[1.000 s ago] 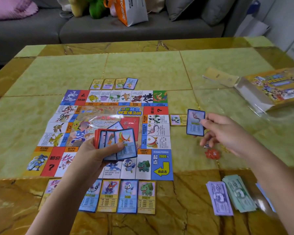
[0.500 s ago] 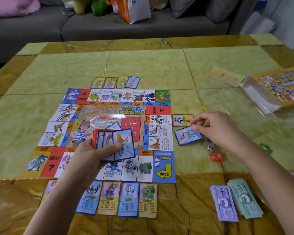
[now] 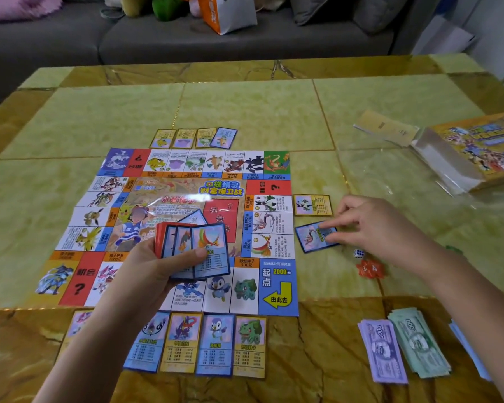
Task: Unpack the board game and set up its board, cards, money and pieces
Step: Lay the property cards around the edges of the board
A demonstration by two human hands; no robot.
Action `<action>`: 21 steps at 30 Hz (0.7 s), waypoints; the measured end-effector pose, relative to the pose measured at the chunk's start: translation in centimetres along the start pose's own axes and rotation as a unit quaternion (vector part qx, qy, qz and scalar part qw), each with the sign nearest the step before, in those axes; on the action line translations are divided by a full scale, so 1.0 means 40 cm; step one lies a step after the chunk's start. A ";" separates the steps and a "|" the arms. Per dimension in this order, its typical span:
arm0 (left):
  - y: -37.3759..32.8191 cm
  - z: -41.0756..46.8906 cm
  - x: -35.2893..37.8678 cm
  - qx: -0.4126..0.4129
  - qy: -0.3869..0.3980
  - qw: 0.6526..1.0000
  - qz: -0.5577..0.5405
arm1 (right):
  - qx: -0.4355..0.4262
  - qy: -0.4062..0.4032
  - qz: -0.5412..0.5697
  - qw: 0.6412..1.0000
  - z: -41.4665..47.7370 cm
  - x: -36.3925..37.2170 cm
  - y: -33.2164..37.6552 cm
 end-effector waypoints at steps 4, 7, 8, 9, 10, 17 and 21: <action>0.005 0.001 0.002 -0.005 0.001 1.000 0.010 | 0.002 -0.009 -0.011 1.000 -0.006 0.003 -0.002; 0.007 0.001 0.003 -0.008 0.000 1.000 0.016 | -0.007 -0.026 0.001 1.000 -0.011 0.002 0.000; 0.008 0.001 0.003 -0.009 0.000 1.000 0.018 | -0.007 -0.032 0.007 0.999 -0.011 0.002 0.000; 0.009 0.001 0.003 -0.011 -0.001 1.000 0.020 | -0.007 -0.037 0.014 0.999 -0.011 0.002 0.001; 0.010 0.003 0.003 -0.012 -0.002 1.000 0.022 | -0.006 -0.042 0.019 0.999 -0.010 0.002 0.001; 0.010 0.003 0.005 -0.013 -0.003 0.999 0.037 | -0.005 -0.071 0.036 0.997 -0.007 0.002 0.004; 0.008 0.002 0.005 -0.014 -0.004 0.999 0.037 | -0.006 -0.108 0.027 0.994 -0.007 -0.005 0.000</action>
Point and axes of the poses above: each hand's wrist, its own z-axis towards the middle knuckle, its own x-axis out of the palm, y = z × x, the point moved 4 cm from there along z, towards the middle knuckle, and after that the axes turned 13 degrees about z, right-handed, at the moved point
